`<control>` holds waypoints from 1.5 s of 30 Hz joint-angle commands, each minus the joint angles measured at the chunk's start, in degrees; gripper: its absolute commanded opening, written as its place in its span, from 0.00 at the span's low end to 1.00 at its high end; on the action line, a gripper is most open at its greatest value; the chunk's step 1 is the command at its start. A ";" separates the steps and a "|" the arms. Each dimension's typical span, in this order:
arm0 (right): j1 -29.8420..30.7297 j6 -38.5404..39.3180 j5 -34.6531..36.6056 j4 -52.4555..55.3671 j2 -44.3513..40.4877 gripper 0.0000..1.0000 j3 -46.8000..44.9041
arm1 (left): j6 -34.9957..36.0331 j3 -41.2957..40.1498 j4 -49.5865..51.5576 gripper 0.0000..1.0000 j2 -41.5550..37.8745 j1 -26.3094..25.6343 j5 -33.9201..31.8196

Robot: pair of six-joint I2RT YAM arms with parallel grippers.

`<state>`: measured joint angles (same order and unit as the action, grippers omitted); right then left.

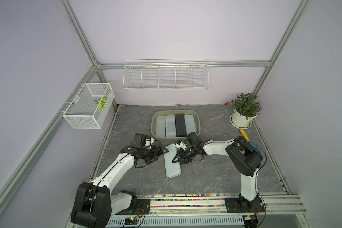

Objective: Put the pencil case into the storage box
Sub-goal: Pick up the pencil case from the center of the board, then place the pencil case at the storage box.

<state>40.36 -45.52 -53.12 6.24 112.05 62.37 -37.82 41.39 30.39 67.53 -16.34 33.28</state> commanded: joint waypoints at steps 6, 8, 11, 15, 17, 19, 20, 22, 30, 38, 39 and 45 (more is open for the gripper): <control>-2.28 13.37 9.01 28.81 -6.94 0.23 19.04 | 1.13 8.25 12.24 1.00 -4.56 3.03 -8.65; -2.72 13.61 10.48 31.38 -5.08 0.22 26.16 | 0.48 9.39 13.46 1.00 -5.18 3.59 -11.13; -3.22 13.15 12.78 33.60 -0.30 0.22 36.17 | -0.87 10.52 14.48 1.00 -6.38 3.89 -15.45; -4.14 10.44 17.30 36.10 8.84 0.22 49.99 | -1.74 12.06 15.42 1.00 -7.31 4.40 -19.32; -4.43 8.63 19.56 36.68 14.10 0.21 57.29 | -1.74 13.13 16.37 1.00 -7.07 4.96 -20.42; -4.58 6.98 20.79 37.54 19.21 0.21 65.02 | -1.42 13.96 16.96 1.00 -6.73 5.32 -21.13; -4.61 6.18 21.03 38.13 22.13 0.21 69.40 | -1.34 14.39 17.40 1.00 -6.63 5.58 -21.61; -4.71 4.91 21.35 39.14 27.29 0.21 77.84 | -1.16 14.93 17.71 1.00 -6.44 6.25 -21.76; -5.28 -2.68 20.11 31.74 40.05 0.21 91.52 | -0.08 15.59 18.28 1.00 -5.62 9.38 -21.28; -5.53 -9.91 12.00 17.64 45.09 0.21 91.35 | 0.89 15.92 17.68 1.00 -3.27 11.11 -20.18; -5.70 -10.35 11.94 17.45 45.62 0.21 91.40 | 0.99 16.01 17.63 1.00 -3.00 11.23 -20.10; -6.43 -8.86 12.43 20.13 47.46 0.22 91.47 | 1.86 16.01 17.56 1.00 -1.75 12.02 -19.68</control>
<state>34.37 -54.24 -39.31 28.12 158.43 152.77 -37.36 55.57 47.94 65.21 -4.95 13.15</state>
